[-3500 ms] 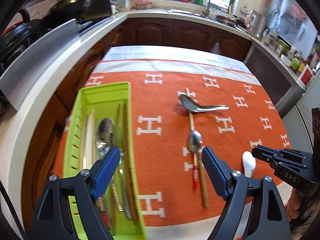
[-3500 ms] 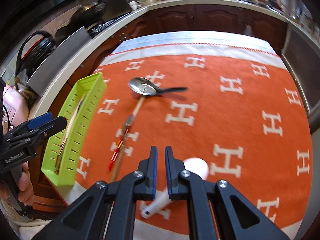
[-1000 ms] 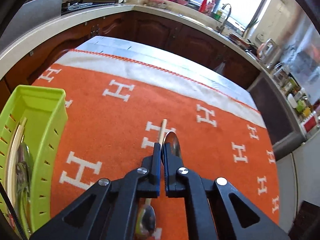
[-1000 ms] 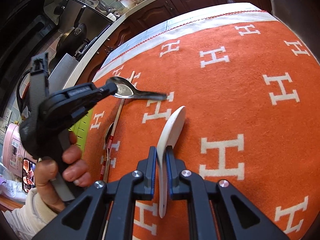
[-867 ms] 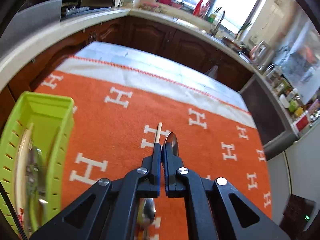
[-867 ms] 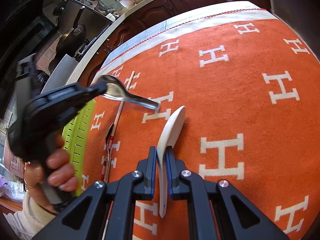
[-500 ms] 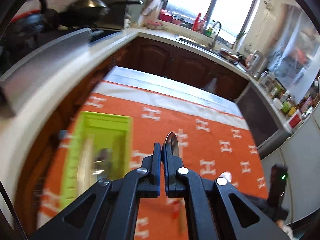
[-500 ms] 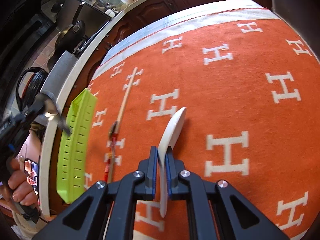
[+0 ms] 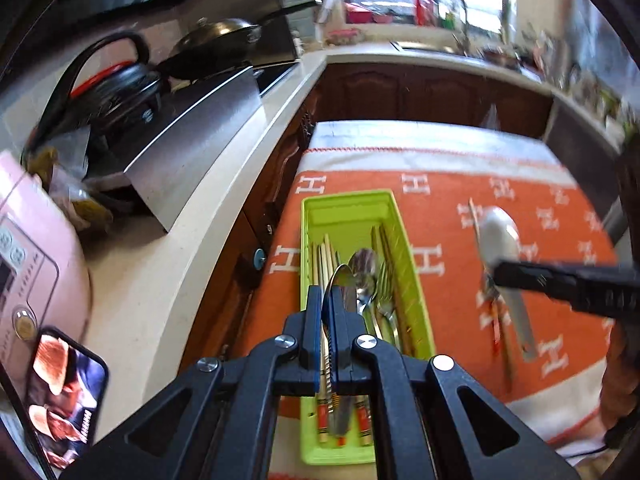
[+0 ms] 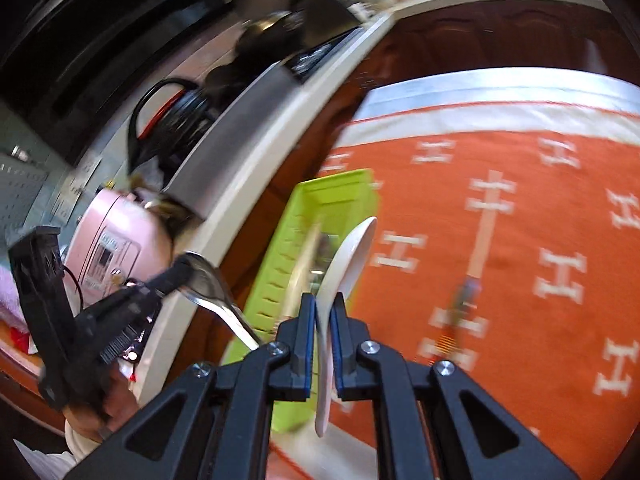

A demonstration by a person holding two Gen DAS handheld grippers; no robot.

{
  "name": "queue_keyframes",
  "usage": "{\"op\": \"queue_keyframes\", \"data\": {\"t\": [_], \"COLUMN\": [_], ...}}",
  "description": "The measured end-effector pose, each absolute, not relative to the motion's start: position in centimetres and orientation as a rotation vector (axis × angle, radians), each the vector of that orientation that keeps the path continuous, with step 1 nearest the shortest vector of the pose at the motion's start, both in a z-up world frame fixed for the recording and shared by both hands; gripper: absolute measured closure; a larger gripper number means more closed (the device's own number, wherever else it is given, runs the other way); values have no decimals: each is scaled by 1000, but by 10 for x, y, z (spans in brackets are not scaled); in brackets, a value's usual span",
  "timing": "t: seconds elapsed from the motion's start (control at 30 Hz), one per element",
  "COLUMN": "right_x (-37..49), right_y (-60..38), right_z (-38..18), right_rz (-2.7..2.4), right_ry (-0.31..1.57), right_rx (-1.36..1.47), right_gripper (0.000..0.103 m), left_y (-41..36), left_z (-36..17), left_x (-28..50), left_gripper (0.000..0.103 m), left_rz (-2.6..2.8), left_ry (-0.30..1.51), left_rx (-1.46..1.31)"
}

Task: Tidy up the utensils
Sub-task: 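Carry both spoons into the green tray and open both tools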

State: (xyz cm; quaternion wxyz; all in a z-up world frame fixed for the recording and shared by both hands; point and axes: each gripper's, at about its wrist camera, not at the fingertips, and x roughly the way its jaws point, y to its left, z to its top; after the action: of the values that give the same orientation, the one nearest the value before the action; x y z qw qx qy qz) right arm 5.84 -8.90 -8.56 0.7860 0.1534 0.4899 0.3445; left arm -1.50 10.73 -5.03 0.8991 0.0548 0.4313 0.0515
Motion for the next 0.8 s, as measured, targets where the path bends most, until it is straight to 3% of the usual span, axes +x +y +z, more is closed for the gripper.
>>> {"op": "queue_keyframes", "data": {"t": [0.37,0.47,0.53,0.73,0.8], "right_x": [77,84,87,91,90], "right_y": [-23,-21,-20,-16,-17], "right_z": [-117,-121,-122,-117,-115], "right_rz": [773,747,734,726,726], "right_ry": [1147,1153,1151,1123,1113], "right_rx": [242,236,226,190,181], "right_gripper": [95,92,92,92,92], "left_y": [112,122,127,139,143], "left_z": [-97,-103,-104,-102,-104], "left_x": [13,20,22,27,29], "left_gripper": [98,75,51,28,28], "left_rz": [69,76,92,120,128], "left_ry": [993,998,985,975,982], "left_rx": [82,30,3,-69,-93]}}
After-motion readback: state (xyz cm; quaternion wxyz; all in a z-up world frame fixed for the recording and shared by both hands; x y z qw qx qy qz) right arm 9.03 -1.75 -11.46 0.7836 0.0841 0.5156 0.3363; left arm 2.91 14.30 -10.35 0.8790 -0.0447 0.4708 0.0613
